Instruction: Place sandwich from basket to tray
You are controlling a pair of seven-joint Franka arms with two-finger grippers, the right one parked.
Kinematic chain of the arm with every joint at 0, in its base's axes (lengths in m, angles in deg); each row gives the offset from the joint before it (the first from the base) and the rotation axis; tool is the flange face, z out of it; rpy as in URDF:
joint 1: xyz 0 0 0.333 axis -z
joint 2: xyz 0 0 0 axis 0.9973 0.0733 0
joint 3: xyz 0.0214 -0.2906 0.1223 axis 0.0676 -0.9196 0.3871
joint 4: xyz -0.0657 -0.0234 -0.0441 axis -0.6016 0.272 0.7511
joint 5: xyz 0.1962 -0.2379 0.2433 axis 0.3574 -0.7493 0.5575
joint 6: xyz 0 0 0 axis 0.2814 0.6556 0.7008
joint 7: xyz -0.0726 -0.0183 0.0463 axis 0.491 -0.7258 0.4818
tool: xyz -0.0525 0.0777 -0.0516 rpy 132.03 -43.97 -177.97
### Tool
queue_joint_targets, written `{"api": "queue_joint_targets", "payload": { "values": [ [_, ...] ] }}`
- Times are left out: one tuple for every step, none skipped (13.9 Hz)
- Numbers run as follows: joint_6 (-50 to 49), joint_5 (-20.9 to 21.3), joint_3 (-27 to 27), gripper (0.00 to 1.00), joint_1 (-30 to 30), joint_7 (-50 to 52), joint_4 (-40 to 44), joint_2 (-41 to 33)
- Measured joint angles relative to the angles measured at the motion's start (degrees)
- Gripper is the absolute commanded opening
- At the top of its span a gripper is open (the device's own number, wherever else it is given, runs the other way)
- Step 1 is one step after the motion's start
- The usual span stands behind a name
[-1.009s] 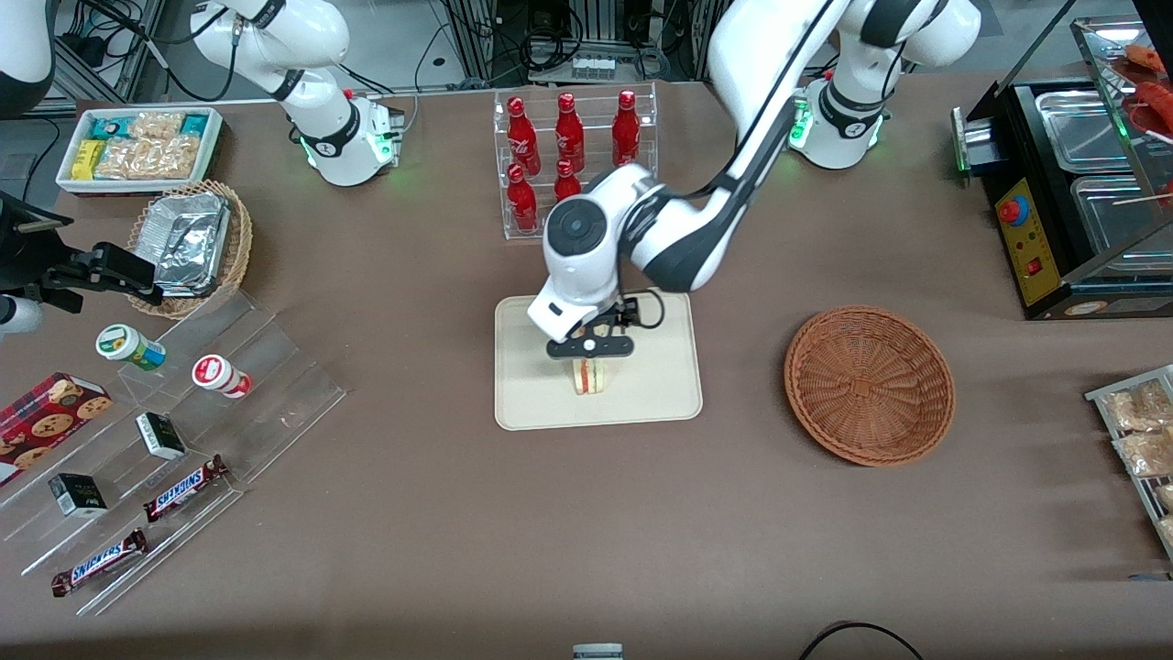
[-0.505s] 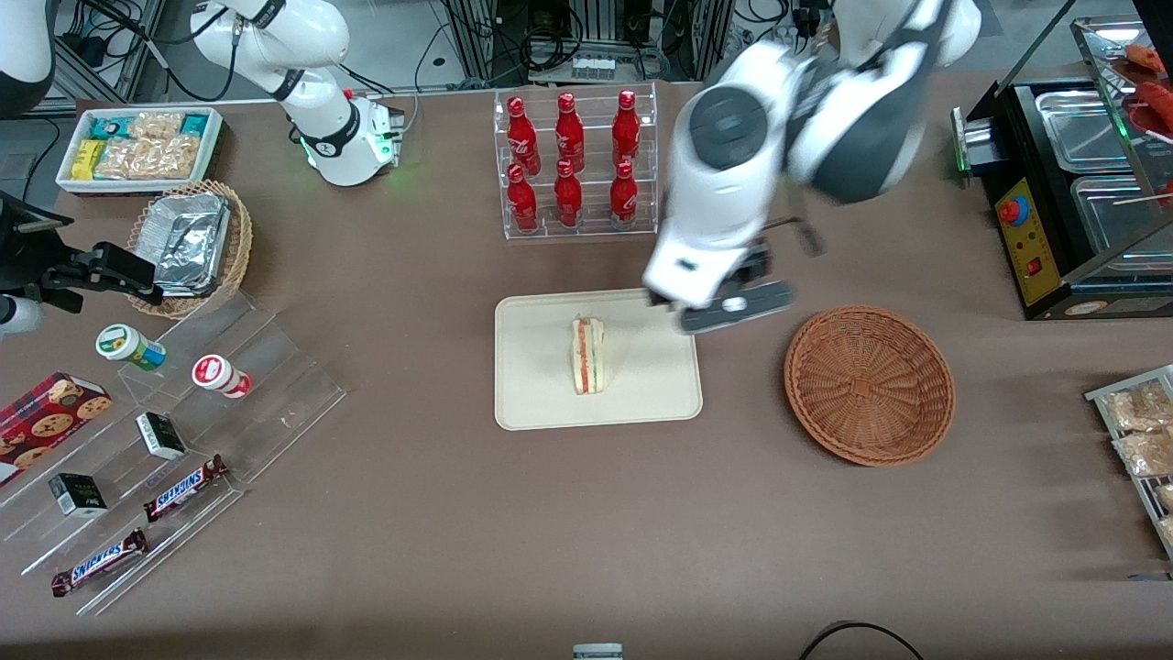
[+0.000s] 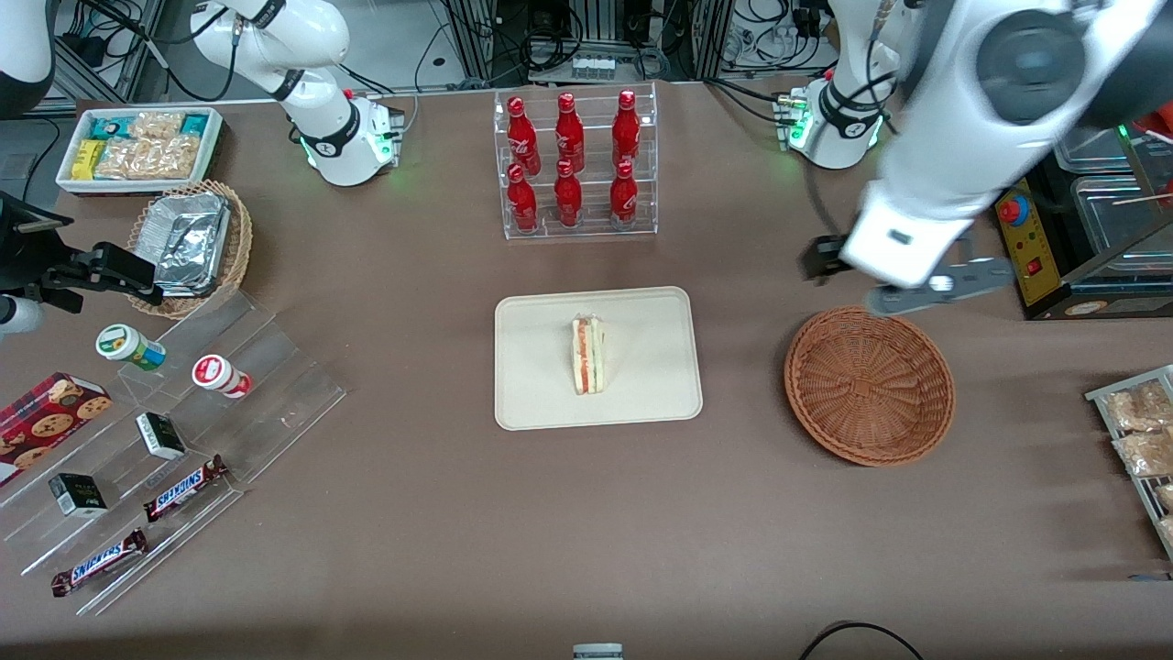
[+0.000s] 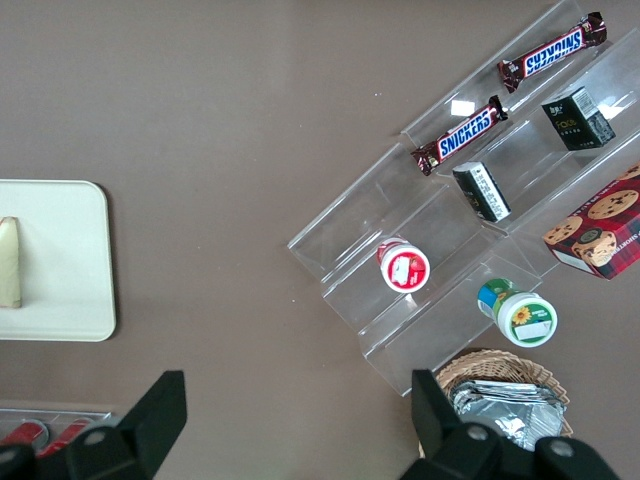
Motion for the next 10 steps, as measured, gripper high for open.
{"api": "queue_joint_targets", "payload": {
  "values": [
    [-1.1, 0.0, 2.8, 1.00, 0.0, -4.0, 0.0, -0.9],
    [-1.6, 0.0, 5.5, 1.00, -0.1, -7.0, -0.1, -1.8],
    [-1.8, 0.0, 7.9, 1.00, -0.2, -9.4, -0.1, -2.6],
    [-1.9, 0.0, 9.8, 1.00, -0.2, -11.5, -0.2, -3.2],
    [-1.9, 0.0, 11.2, 1.00, -0.2, -13.3, -0.3, -3.5],
    [-1.9, 0.0, 12.4, 1.00, -0.2, -14.9, -0.3, -3.6],
    [-1.9, 0.0, 13.4, 1.00, -0.2, -16.5, -0.4, -3.6],
    [-1.9, 0.0, 14.0, 1.00, -0.2, -17.7, -0.4, -3.6],
    [-1.9, 0.0, 14.3, 1.00, -0.6, -18.1, -0.4, -3.5],
    [-1.9, -0.1, 13.5, 1.00, -2.9, -18.4, -0.5, -3.5]
  ]
}}
